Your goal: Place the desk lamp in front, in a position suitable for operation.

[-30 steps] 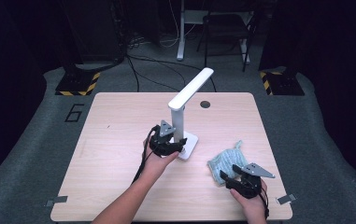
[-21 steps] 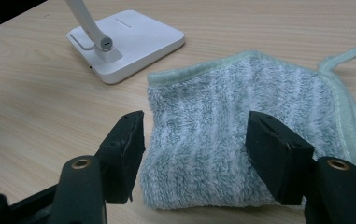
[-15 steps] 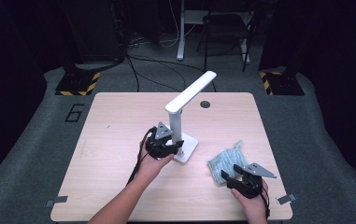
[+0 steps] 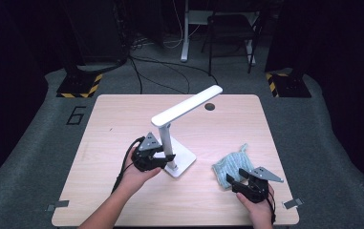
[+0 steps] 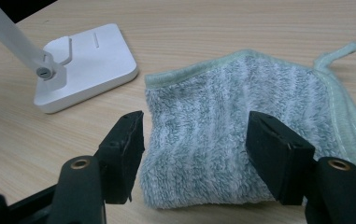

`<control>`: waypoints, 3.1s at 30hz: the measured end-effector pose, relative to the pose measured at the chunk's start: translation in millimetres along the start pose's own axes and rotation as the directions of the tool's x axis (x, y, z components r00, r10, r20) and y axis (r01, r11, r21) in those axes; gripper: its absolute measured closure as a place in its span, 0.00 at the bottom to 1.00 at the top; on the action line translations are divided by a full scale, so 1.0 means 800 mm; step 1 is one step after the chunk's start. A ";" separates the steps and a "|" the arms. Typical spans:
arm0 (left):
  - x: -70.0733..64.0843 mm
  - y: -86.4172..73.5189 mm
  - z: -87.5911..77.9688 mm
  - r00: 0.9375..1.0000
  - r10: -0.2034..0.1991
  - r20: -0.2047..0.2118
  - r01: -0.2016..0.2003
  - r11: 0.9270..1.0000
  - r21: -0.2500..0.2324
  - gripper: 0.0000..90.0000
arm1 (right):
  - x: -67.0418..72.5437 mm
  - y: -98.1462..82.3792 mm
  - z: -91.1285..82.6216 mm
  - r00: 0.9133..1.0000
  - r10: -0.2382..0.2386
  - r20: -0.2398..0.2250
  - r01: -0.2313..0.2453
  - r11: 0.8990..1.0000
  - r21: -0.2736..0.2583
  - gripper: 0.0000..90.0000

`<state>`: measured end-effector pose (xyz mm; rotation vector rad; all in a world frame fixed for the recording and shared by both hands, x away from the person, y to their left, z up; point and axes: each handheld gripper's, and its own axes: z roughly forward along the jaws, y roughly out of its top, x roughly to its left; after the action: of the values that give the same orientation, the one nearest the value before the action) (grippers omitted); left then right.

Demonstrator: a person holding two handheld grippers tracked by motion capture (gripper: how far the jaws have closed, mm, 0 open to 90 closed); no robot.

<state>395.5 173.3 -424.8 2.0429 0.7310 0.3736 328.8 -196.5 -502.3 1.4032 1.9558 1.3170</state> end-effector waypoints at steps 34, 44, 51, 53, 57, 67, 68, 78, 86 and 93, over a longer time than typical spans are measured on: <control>-0.002 -0.005 -0.029 0.999 0.010 0.032 -0.005 0.990 -0.139 0.57 | 0.003 0.001 0.000 1.000 -0.026 0.009 0.026 1.000 -0.003 0.45; -0.007 -0.015 -0.041 0.984 0.082 0.158 -0.058 0.987 -0.147 0.58 | 0.004 0.005 -0.003 0.996 -0.076 0.051 0.077 0.997 -0.013 0.45; -0.007 -0.020 -0.048 0.954 0.146 0.261 -0.107 0.982 -0.158 0.57 | 0.002 0.014 -0.005 0.986 -0.131 0.104 0.131 0.991 0.005 0.43; -0.003 -0.022 -0.049 0.951 0.152 0.271 -0.110 0.981 -0.162 0.57 | 0.000 0.022 -0.002 0.985 -0.134 0.107 0.132 0.991 0.024 0.42; 0.004 -0.024 -0.052 0.945 0.146 0.292 -0.100 0.981 -0.166 0.57 | -0.006 0.045 0.013 0.991 -0.101 0.085 0.094 0.992 0.079 0.37; 0.015 -0.029 -0.066 0.953 0.113 0.281 -0.065 0.982 -0.176 0.55 | -0.009 0.019 0.042 0.973 -0.189 0.133 0.167 0.973 0.161 0.29; 0.014 -0.029 -0.067 0.955 0.112 0.276 -0.061 0.981 -0.184 0.55 | -0.008 0.018 0.044 0.970 -0.193 0.148 0.168 0.972 0.166 0.28; 0.013 -0.026 -0.073 0.957 0.105 0.270 -0.046 0.975 -0.215 0.53 | -0.017 0.015 0.059 0.975 -0.169 0.144 0.136 0.968 0.213 0.26; 0.013 -0.022 -0.081 0.957 0.096 0.276 -0.028 0.970 -0.241 0.53 | -0.014 0.014 0.059 0.968 -0.202 0.151 0.166 0.961 0.219 0.26; 0.011 -0.020 -0.082 0.963 0.097 0.252 -0.035 0.970 -0.240 0.53 | -0.013 0.015 0.060 0.970 -0.193 0.149 0.156 0.962 0.225 0.27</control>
<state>362.9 228.7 -402.3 1.8500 0.4353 0.2099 375.1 -182.9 -516.6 1.3500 2.0967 0.9013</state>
